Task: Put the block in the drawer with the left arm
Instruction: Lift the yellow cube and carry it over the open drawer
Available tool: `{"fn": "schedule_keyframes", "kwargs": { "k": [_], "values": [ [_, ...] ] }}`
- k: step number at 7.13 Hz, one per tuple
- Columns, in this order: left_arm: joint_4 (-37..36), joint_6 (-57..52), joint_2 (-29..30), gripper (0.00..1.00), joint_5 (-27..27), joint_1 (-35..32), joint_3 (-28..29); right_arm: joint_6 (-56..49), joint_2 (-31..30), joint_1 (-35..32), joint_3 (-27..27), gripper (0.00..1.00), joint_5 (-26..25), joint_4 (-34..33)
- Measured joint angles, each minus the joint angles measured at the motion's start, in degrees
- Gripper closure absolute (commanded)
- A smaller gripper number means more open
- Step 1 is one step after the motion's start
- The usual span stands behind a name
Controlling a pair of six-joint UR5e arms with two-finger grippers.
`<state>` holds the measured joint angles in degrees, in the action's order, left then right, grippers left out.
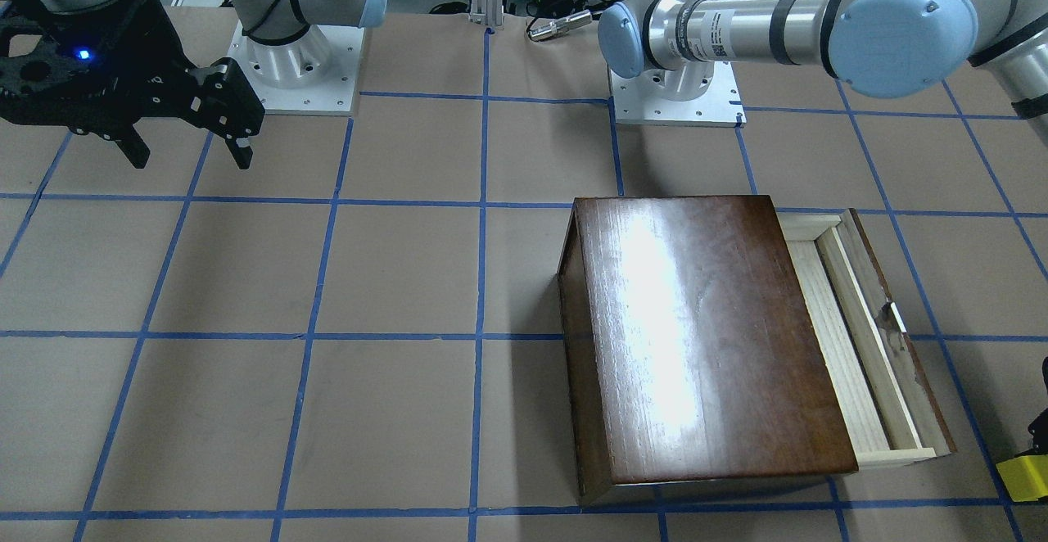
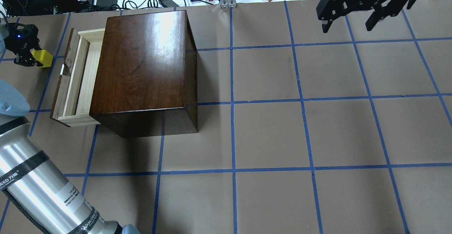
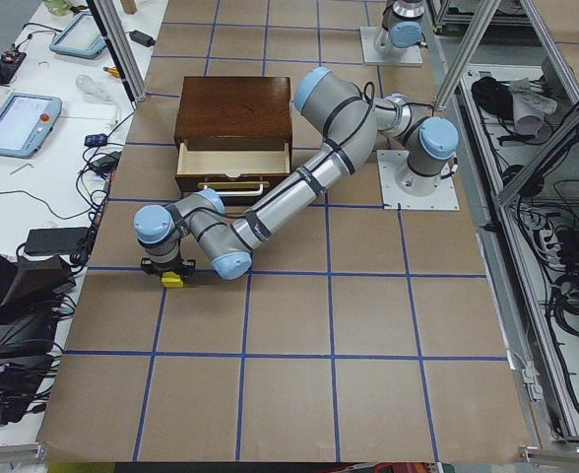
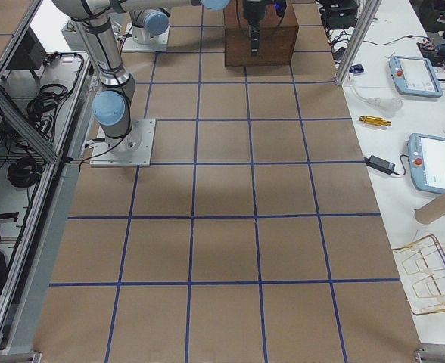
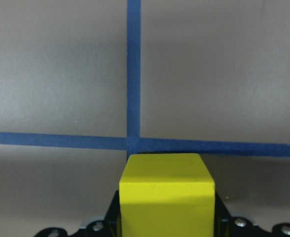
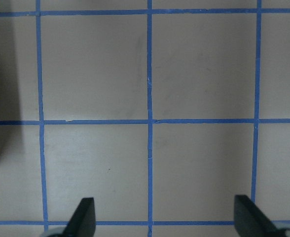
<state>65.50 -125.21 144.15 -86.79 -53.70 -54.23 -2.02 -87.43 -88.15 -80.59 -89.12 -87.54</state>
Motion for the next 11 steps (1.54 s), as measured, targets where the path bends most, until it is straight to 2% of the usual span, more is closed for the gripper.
{"fn": "schedule_keyframes", "kwargs": {
  "k": [2,7,11],
  "values": [
    [2.40,-0.28,-2.16,1.00,-0.11,0.00,0.32,0.00,0.03,0.00,0.00,0.00,0.00,0.00],
    [23.73,0.67,-16.83,1.00,-2.35,-3.47,-0.98,0.00,0.02,0.00,0.00,0.00,-0.01,0.00],
    [26.10,7.96,-28.43,1.00,-3.88,-11.65,-10.92,0.04,0.02,0.02,0.00,0.00,0.00,0.00]
  ]
}}
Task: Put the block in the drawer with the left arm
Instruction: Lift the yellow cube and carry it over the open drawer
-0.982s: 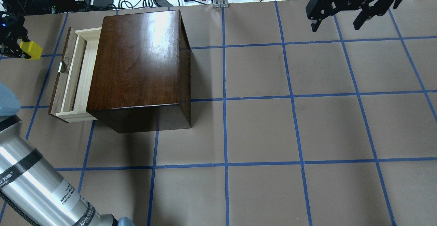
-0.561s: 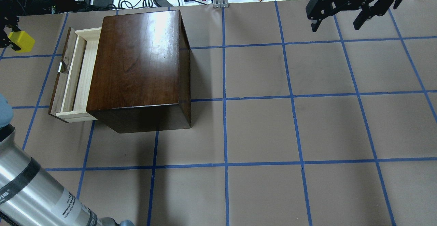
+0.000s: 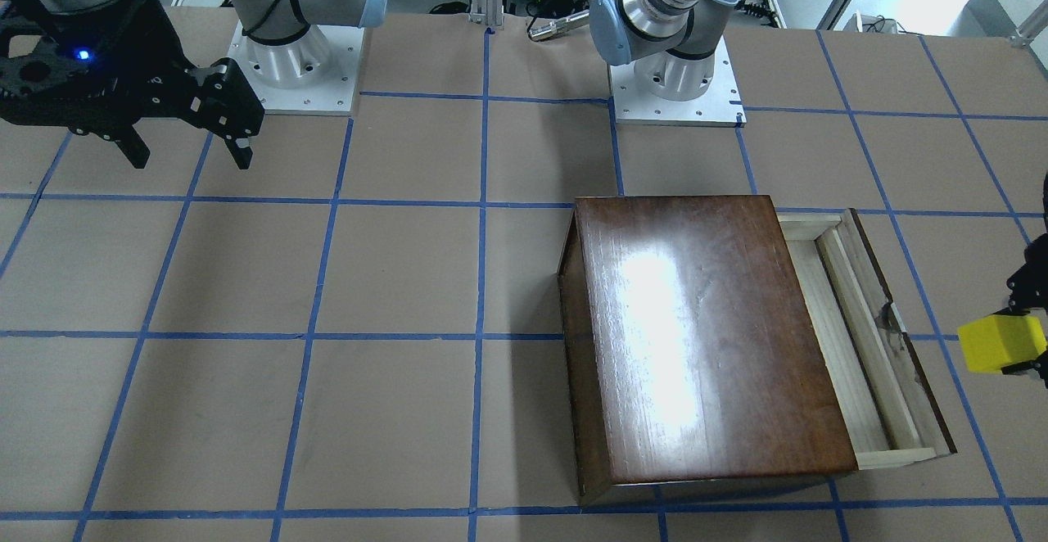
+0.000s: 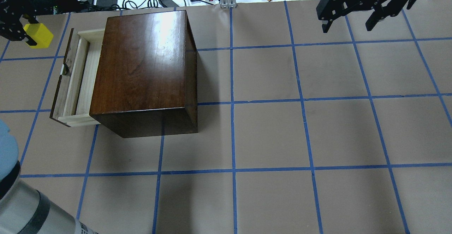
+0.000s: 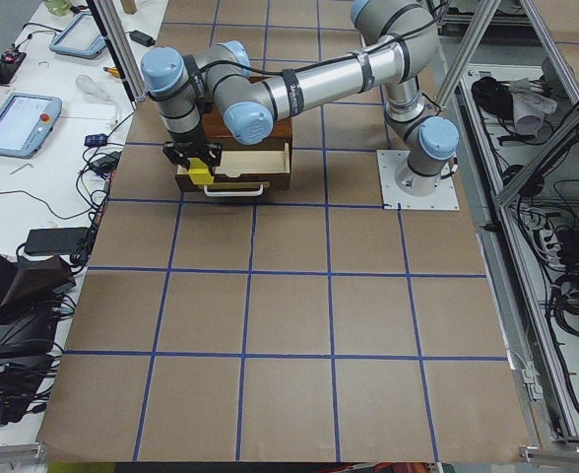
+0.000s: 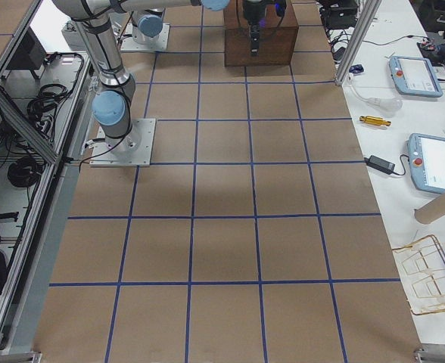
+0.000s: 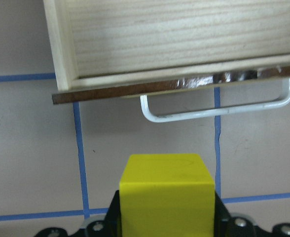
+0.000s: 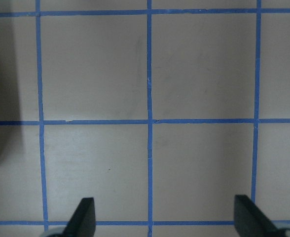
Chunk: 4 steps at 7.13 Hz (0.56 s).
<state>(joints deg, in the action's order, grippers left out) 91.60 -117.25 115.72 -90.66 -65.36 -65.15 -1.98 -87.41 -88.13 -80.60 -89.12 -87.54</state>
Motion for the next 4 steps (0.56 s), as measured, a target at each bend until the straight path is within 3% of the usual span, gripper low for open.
{"fn": "schedule_keyframes", "kwargs": {
  "k": [2,4],
  "values": [
    [-1.89,4.54,-3.70,1.00,-0.06,-3.48,-6.95,0.00,0.02,-0.02,0.00,0.00,0.00,0.00],
    [-8.59,6.55,-6.87,1.00,-0.19,-4.42,-15.23,-0.01,0.00,-0.02,0.00,0.00,0.00,0.00]
  ]
}}
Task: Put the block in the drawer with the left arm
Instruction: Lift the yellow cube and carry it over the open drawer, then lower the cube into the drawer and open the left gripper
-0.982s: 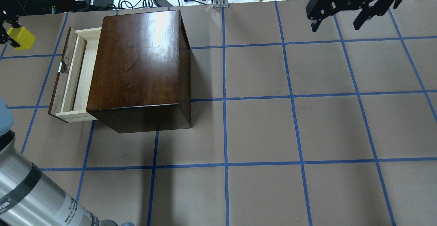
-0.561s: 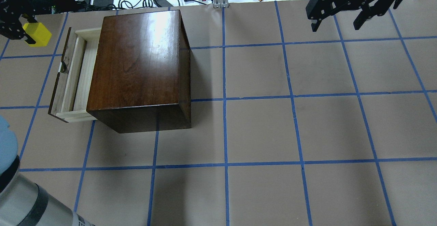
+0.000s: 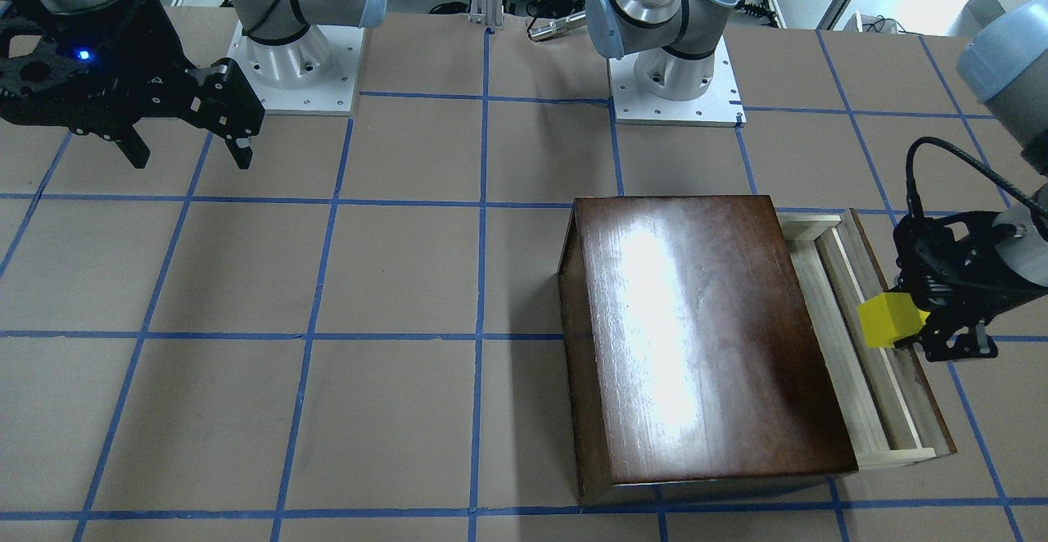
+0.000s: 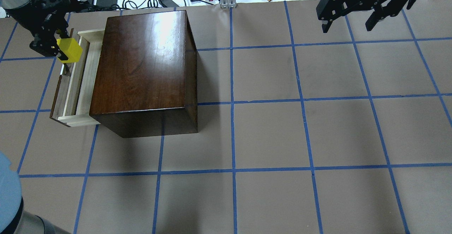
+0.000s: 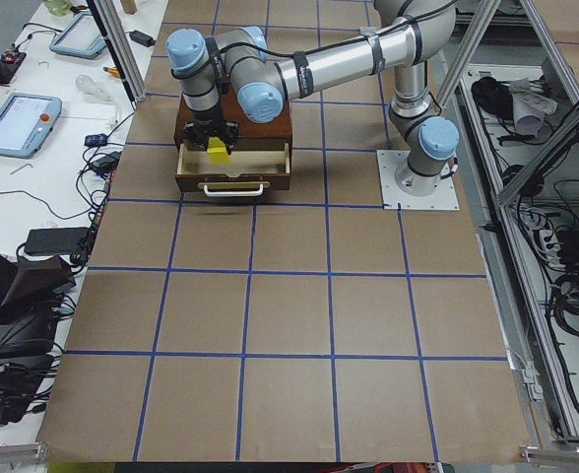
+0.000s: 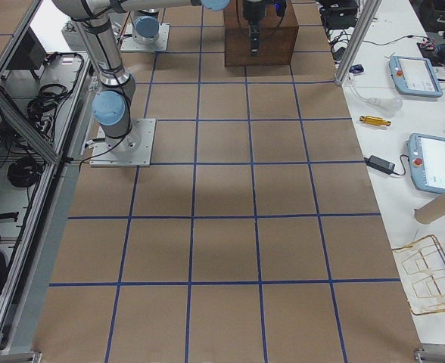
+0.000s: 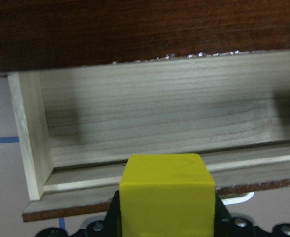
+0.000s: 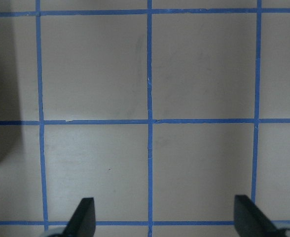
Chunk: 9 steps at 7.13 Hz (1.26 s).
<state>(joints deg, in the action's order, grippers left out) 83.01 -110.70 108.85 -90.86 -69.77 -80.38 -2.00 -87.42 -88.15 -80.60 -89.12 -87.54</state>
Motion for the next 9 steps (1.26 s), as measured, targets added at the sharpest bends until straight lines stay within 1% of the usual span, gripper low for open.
{"fn": "schedule_keyframes", "kwargs": {
  "k": [1,3,5,7,8,9],
  "values": [
    [-1.63,0.58,-1.28,1.00,0.02,-0.09,-2.59,-0.02,0.00,0.00,0.00,0.00,0.00,0.00],
    [-3.22,1.78,-2.28,1.00,0.19,-0.38,-5.65,-0.03,0.04,0.05,0.00,0.00,-0.06,0.00],
    [-6.68,1.77,-2.30,1.00,0.22,-0.54,-7.67,-0.03,0.03,0.04,0.00,0.00,-0.03,0.00],
    [-7.77,1.74,-2.07,1.00,0.27,-0.58,-8.43,-0.03,0.02,0.03,0.00,0.00,-0.02,0.00],
    [-7.91,1.71,-1.84,0.52,0.49,-0.50,-8.56,-0.03,0.00,0.04,0.00,0.00,-0.06,0.00],
    [-8.13,1.72,-1.58,0.40,0.82,-0.38,-8.77,-0.03,0.00,0.04,0.00,0.00,-0.07,0.00]
  ]
}}
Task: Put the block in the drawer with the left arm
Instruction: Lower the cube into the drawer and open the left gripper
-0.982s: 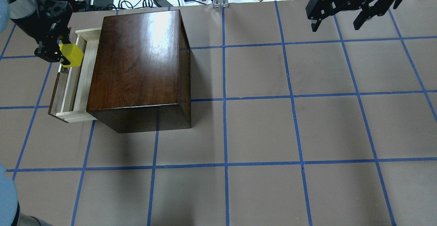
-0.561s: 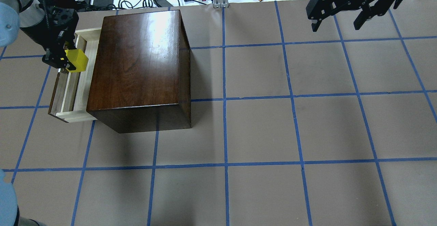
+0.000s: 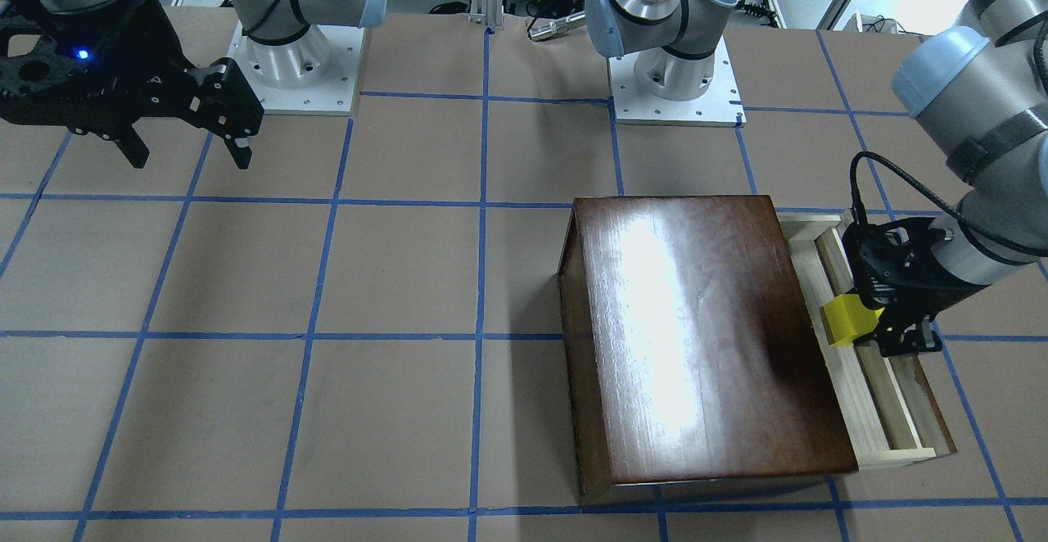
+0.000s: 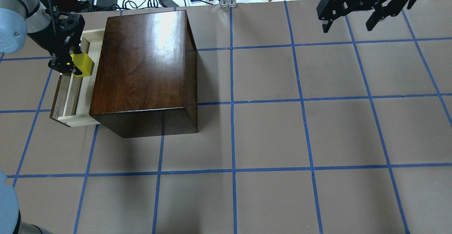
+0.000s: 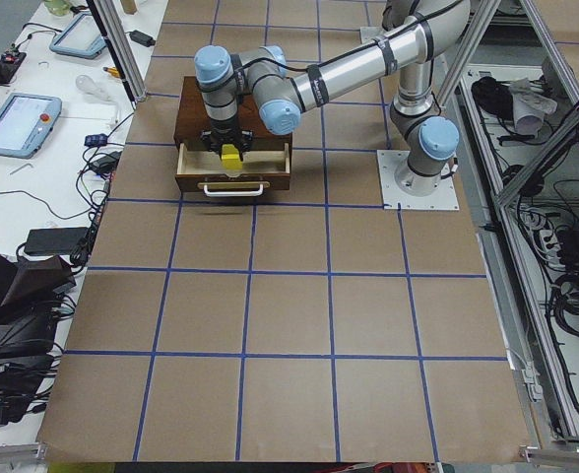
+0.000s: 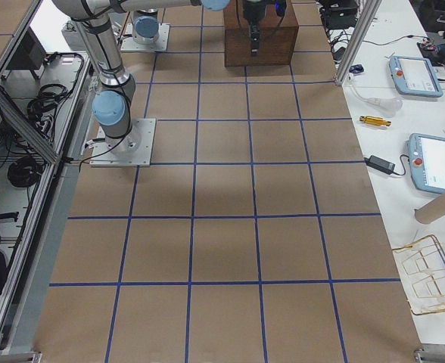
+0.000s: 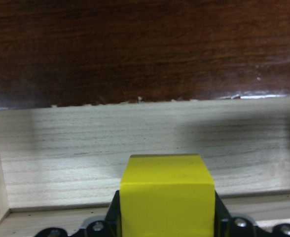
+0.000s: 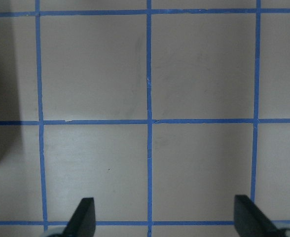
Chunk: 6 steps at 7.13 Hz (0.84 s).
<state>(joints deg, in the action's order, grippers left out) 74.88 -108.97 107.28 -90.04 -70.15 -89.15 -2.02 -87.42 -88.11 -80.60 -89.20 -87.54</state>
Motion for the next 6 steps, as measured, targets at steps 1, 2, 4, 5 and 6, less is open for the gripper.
{"fn": "schedule_keyframes", "kwargs": {
  "k": [1,2,4,5,6],
  "values": [
    [-0.50,0.04,0.25,0.13,0.26,0.09,-0.43,0.00,0.02,-0.01,0.00,0.00,-0.01,0.00],
    [-0.97,0.13,0.44,0.12,0.44,0.14,-0.92,0.00,0.02,-0.01,0.00,0.00,0.00,0.00],
    [-1.27,0.37,0.49,0.04,0.53,0.18,-1.29,0.00,0.03,-0.01,0.00,0.00,0.05,0.00],
    [-1.28,0.41,0.48,0.04,0.53,0.19,-1.25,0.00,0.03,0.00,0.00,0.00,0.02,0.00],
    [-1.21,0.42,0.17,0.04,0.55,0.22,-1.02,0.00,0.02,0.00,0.00,0.00,0.00,0.00]
  ]
}}
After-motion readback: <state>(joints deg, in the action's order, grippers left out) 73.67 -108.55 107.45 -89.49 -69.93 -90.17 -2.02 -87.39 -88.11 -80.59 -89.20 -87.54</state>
